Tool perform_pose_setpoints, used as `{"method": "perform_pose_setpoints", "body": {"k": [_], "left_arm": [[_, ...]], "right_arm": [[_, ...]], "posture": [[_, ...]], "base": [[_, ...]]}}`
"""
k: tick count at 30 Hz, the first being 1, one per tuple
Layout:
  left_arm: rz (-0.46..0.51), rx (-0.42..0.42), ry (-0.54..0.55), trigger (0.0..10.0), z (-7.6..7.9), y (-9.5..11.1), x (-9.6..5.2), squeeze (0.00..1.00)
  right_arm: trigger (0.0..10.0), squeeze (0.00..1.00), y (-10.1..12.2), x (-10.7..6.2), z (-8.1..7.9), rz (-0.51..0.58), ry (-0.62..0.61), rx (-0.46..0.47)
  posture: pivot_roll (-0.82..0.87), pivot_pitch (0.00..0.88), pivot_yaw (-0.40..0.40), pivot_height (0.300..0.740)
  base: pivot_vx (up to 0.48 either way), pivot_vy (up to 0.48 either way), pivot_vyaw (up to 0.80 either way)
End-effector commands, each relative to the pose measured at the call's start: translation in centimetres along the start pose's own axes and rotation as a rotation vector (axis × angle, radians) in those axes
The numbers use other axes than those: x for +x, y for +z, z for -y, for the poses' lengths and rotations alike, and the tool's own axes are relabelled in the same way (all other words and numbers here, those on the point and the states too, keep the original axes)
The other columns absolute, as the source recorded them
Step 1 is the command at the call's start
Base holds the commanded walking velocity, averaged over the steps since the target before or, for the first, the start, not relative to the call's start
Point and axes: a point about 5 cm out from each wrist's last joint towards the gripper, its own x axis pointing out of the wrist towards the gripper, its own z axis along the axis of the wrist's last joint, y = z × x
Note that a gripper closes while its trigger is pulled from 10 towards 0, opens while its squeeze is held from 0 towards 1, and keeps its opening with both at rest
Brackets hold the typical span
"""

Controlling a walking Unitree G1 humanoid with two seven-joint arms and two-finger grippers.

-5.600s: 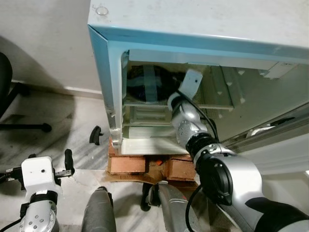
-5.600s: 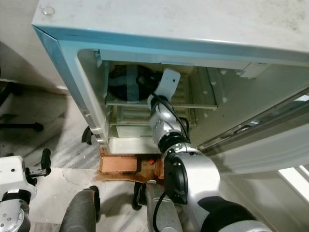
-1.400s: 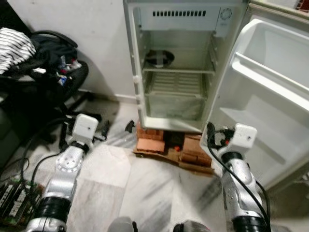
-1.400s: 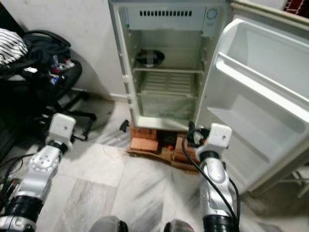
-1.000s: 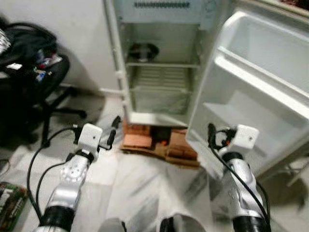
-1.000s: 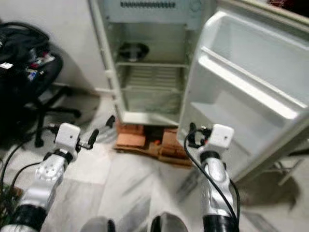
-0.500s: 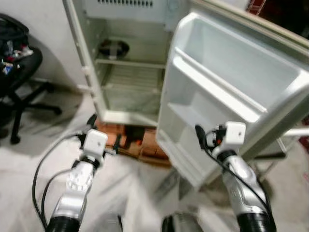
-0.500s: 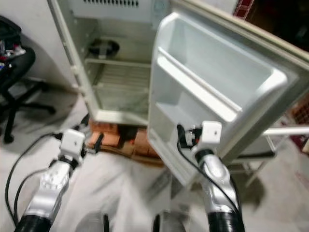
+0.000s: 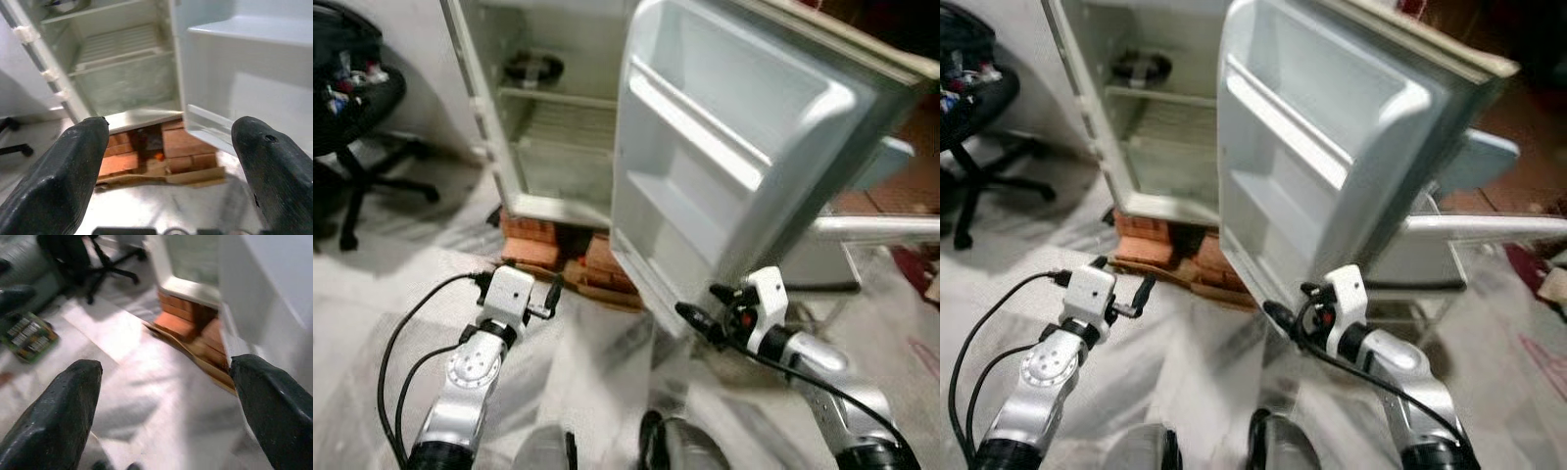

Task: Restocking fridge

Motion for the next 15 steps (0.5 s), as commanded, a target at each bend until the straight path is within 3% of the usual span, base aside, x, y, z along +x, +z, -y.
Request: {"method": "perform_pose_setpoints", "body": {"k": [1,5,7,8,9,15], "left_arm": [[-0.018,0.011,0.007,10.0,-0.4,-0.3,-0.4,0.00],[-0.017,0.016,0.032,10.0,-0.8,-0.3,-0.6,0.00],[-0.027,0.011,0.032,10.0,-1.0,-0.5,-0.7,0.00],[-0.031,-0.023,0.062,10.0,-1.7,-0.7,-0.9,0.00],[-0.045,-0.048,0.128,10.0,-2.9,-1.0,-1.1,0.00],[-0.030,-0.161,0.306,10.0,-5.5,-0.8,-2.0,0.00]], "right_arm": [[10.0,1.00,-0.2,0.2,0.0,-0.006,-0.006,-0.019],[10.0,1.00,0.9,0.2,1.9,0.050,-0.173,-0.073],[10.0,1.00,1.4,0.3,2.4,0.093,-0.231,-0.035],[10.0,0.77,2.0,0.3,2.8,0.157,-0.295,0.011],[10.0,0.00,2.3,0.3,3.1,0.195,-0.371,0.015],[10.0,0.00,3.1,0.2,2.8,0.290,-0.497,-0.007]], "posture": [[0.03,0.105,-0.050,0.740],[0.04,0.111,-0.046,0.740],[0.04,0.111,-0.043,0.740],[0.03,0.115,-0.040,0.740],[0.03,0.116,-0.039,0.740],[0.03,0.122,-0.035,0.740]], "base": [[-0.469,0.000,0.00],[-0.184,0.000,0.00],[0.000,0.000,0.00],[0.000,0.000,0.00],[0.000,0.000,0.00],[0.000,0.000,0.09]]}}
